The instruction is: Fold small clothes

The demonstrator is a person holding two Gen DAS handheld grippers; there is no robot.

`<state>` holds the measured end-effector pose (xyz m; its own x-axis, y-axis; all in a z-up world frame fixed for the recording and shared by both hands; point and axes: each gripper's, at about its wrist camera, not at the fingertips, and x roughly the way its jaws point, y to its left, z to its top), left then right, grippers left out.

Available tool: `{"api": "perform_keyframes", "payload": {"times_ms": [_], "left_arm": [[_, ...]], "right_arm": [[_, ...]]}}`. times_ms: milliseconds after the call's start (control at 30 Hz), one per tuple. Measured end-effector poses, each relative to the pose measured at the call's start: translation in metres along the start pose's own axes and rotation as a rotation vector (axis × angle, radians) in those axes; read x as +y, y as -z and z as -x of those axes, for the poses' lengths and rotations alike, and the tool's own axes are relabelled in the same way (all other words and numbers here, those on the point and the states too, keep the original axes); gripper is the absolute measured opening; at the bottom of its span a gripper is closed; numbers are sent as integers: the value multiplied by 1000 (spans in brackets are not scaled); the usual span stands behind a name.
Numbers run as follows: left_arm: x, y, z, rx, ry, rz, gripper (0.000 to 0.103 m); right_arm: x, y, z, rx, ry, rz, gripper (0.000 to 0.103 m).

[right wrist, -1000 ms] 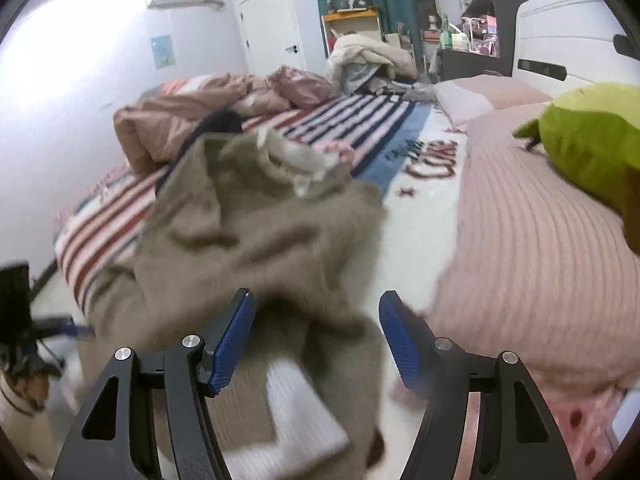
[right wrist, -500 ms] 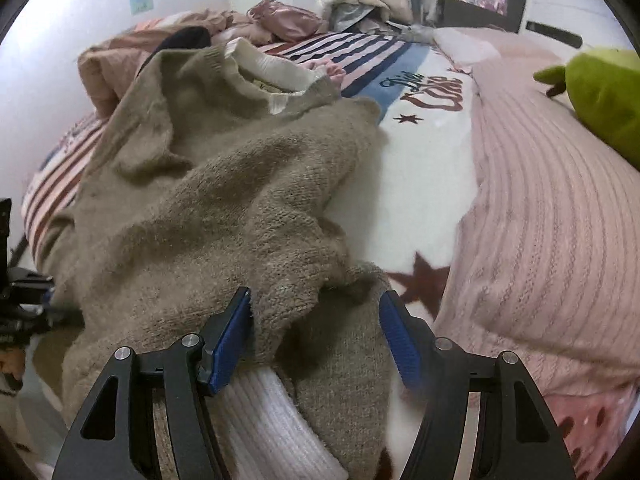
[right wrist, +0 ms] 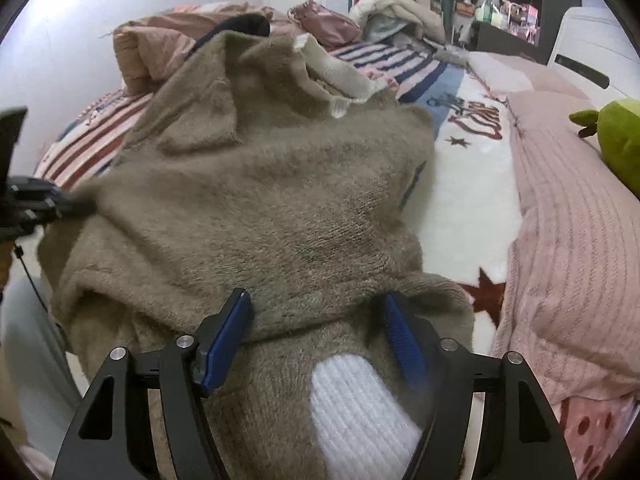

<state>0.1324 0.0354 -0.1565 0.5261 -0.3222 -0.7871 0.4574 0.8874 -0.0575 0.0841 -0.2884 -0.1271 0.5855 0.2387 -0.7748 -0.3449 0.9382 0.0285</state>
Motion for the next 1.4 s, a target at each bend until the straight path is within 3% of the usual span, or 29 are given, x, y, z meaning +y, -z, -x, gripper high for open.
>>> {"api": "perform_keyframes", "payload": {"times_ms": [67, 167, 267, 367, 400, 500, 567, 600, 633, 733, 800, 867, 900, 933, 1167, 1400], "left_arm": [[4, 9, 10, -6, 6, -4, 58], [25, 20, 29, -43, 72, 80, 74], [36, 28, 35, -32, 14, 100, 80], [46, 38, 30, -16, 138, 175, 84], [47, 41, 23, 3, 141, 193, 86], [37, 49, 3, 82, 54, 179, 87], [28, 49, -1, 46, 60, 169, 91], [25, 47, -3, 42, 68, 176, 91], [21, 45, -5, 36, 71, 185, 90], [1, 37, -14, 31, 67, 161, 79], [-15, 34, -14, 32, 17, 118, 66], [-22, 33, -10, 26, 34, 117, 40], [-24, 33, -8, 24, 39, 122, 35], [-24, 34, -5, 17, 34, 124, 23], [-19, 43, 39, -79, 112, 181, 17], [-26, 63, 92, -163, 176, 226, 16]], "right_arm": [[-8, 5, 11, -11, -30, -40, 65], [-24, 18, 35, -21, -59, -69, 69], [-34, 39, 59, -44, -35, -45, 70], [-47, 63, 67, -14, -93, -86, 73], [-50, 70, 65, 8, -117, -109, 74], [-48, 89, 51, 64, -96, -138, 76], [-39, 96, 51, 18, -96, -113, 71], [-36, 97, 50, 15, -118, -115, 61], [-35, 97, 49, 12, -142, -127, 54], [-28, 94, 43, -2, -233, -169, 15], [-15, 90, 39, -13, -222, -146, 13], [-1, 85, 44, -33, -209, -96, 11], [1, 84, 47, -40, -219, -94, 11], [2, 83, 51, -54, -238, -101, 11], [1, 68, 89, -190, -354, -161, 10], [24, 66, 123, -244, -392, -134, 9]]}}
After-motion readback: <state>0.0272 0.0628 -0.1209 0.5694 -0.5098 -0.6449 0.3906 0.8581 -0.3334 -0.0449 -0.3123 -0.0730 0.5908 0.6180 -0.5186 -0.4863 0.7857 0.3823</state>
